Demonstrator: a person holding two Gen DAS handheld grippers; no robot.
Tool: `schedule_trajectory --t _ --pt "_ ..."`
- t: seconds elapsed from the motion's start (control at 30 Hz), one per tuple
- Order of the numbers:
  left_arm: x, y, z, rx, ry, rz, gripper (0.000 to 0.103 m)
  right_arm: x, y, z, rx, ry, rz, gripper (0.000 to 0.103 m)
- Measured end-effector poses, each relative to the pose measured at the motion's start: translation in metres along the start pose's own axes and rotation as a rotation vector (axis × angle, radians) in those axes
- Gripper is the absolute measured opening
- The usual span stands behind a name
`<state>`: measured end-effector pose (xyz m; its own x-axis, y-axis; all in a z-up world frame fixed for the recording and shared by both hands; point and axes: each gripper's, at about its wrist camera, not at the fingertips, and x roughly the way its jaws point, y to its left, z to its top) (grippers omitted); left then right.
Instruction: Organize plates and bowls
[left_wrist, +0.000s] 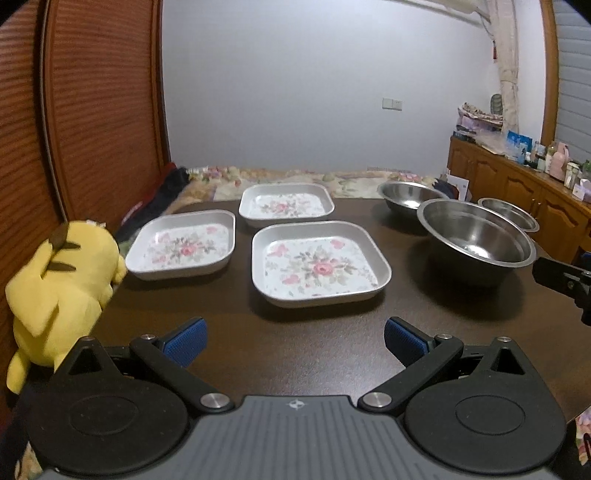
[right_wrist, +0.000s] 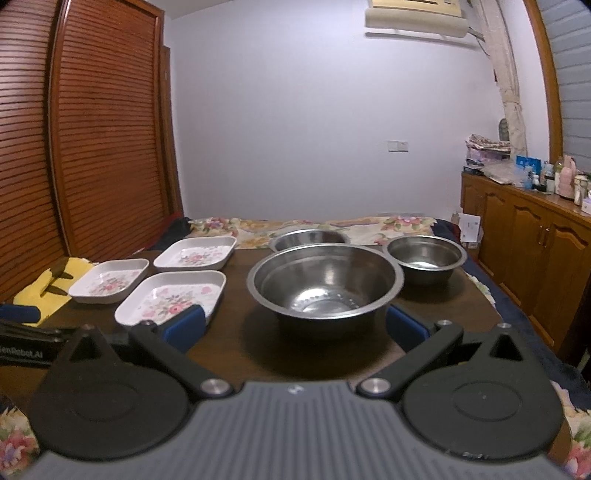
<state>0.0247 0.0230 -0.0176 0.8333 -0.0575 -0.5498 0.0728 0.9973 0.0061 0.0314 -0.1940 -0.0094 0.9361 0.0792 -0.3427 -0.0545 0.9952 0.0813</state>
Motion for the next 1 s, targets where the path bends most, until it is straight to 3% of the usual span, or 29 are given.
schedule_trajectory --t 0.13,0.6,0.7,0.77,0.87,1.0 --pt "0.007 0.007 0.002 -0.013 0.039 0.013 0.103 0.009 0.007 0.004 -0.012 0.0 0.038 0.103" --pt "0.024 0.052 0.014 -0.029 -0.001 0.048 0.103 0.044 0.05 0.025 -0.077 0.011 0.186 0.101" --pt "0.029 0.061 0.021 -0.03 -0.009 0.064 0.103 0.053 0.059 0.025 -0.091 0.029 0.215 0.083" --pt "0.033 0.065 0.024 -0.026 -0.023 0.05 0.103 0.061 0.067 0.026 -0.097 0.047 0.225 0.083" --pt "0.041 0.069 0.028 -0.029 -0.028 0.02 0.102 0.071 0.077 0.025 -0.115 0.059 0.24 0.072" --pt "0.055 0.073 0.031 -0.047 -0.011 -0.04 0.09 0.084 0.089 0.021 -0.155 0.089 0.224 0.057"
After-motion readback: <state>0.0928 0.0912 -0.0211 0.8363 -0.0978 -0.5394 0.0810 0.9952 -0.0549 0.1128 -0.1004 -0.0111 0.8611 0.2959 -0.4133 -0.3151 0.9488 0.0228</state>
